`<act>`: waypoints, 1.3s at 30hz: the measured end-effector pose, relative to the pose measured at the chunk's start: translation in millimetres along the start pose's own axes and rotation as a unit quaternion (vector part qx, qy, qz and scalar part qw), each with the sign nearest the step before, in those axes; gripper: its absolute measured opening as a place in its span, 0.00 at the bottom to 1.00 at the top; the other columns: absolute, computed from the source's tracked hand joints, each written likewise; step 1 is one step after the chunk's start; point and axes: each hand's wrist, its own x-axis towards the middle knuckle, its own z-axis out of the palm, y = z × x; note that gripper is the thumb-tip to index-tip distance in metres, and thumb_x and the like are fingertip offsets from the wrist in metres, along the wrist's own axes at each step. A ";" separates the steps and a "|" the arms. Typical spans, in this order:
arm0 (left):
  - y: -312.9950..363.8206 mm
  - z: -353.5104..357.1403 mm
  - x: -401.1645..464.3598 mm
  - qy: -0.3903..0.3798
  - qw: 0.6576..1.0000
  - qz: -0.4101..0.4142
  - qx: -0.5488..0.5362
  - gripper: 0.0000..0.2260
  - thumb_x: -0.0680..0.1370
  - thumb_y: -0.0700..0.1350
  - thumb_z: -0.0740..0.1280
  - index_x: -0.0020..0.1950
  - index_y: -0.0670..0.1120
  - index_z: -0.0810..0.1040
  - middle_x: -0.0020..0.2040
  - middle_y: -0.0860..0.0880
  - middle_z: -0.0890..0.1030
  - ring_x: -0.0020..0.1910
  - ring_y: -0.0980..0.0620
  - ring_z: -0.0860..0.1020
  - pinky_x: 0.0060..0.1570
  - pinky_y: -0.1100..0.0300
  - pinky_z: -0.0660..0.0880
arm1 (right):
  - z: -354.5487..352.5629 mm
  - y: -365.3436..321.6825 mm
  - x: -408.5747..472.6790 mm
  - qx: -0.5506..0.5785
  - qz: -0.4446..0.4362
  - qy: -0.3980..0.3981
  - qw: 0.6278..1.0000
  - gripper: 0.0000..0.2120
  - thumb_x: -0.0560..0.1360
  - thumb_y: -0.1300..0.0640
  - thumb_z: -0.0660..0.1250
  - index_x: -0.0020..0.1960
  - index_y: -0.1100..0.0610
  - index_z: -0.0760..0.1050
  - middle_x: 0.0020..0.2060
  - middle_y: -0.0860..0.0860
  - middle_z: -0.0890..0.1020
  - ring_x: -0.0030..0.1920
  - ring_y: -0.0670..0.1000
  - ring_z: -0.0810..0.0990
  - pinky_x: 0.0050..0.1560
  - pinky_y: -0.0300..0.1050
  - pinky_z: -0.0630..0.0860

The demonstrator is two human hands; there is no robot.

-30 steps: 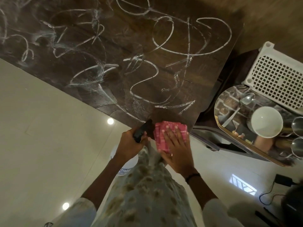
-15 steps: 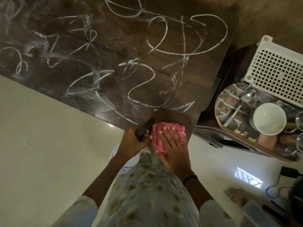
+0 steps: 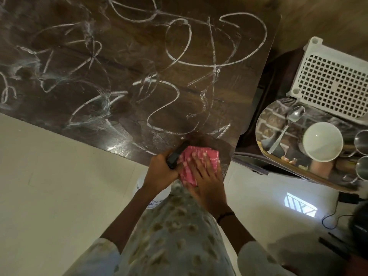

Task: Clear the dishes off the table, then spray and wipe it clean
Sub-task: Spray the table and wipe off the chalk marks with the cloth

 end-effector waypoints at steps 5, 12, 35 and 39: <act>10.3 5.6 11.7 -0.049 0.999 -0.017 0.009 0.13 0.68 0.50 0.74 0.48 0.46 0.80 0.42 0.46 0.84 0.43 0.46 0.82 0.46 0.48 0.80 | -3.7 37.7 -23.8 -0.009 0.061 -0.003 0.998 0.32 0.77 0.33 0.50 0.76 0.48 0.57 0.76 0.48 0.57 0.77 0.54 0.50 0.75 0.61 0.46; 46.6 35.3 20.0 -0.089 0.991 0.052 0.090 0.12 0.70 0.47 0.73 0.49 0.45 0.78 0.43 0.45 0.84 0.43 0.44 0.81 0.42 0.53 0.78 | -2.3 37.2 -20.0 -0.007 0.079 -0.007 0.997 0.31 0.78 0.34 0.48 0.76 0.48 0.56 0.76 0.48 0.55 0.76 0.56 0.53 0.74 0.63 0.50; 80.6 28.6 33.3 0.011 0.996 -0.091 0.003 0.07 0.70 0.42 0.74 0.46 0.44 0.81 0.40 0.43 0.83 0.40 0.49 0.81 0.45 0.60 0.75 | -40.2 54.8 65.5 0.072 0.141 0.074 0.985 0.37 0.75 0.32 0.54 0.78 0.49 0.51 0.77 0.47 0.50 0.77 0.53 0.41 0.74 0.60 0.39; 89.6 23.4 36.6 0.033 0.997 -0.070 0.002 0.06 0.70 0.42 0.74 0.45 0.42 0.80 0.38 0.38 0.81 0.37 0.43 0.79 0.40 0.57 0.76 | -50.6 36.4 107.4 0.072 0.075 0.045 0.994 0.33 0.77 0.35 0.49 0.77 0.49 0.53 0.78 0.48 0.50 0.77 0.56 0.42 0.73 0.67 0.41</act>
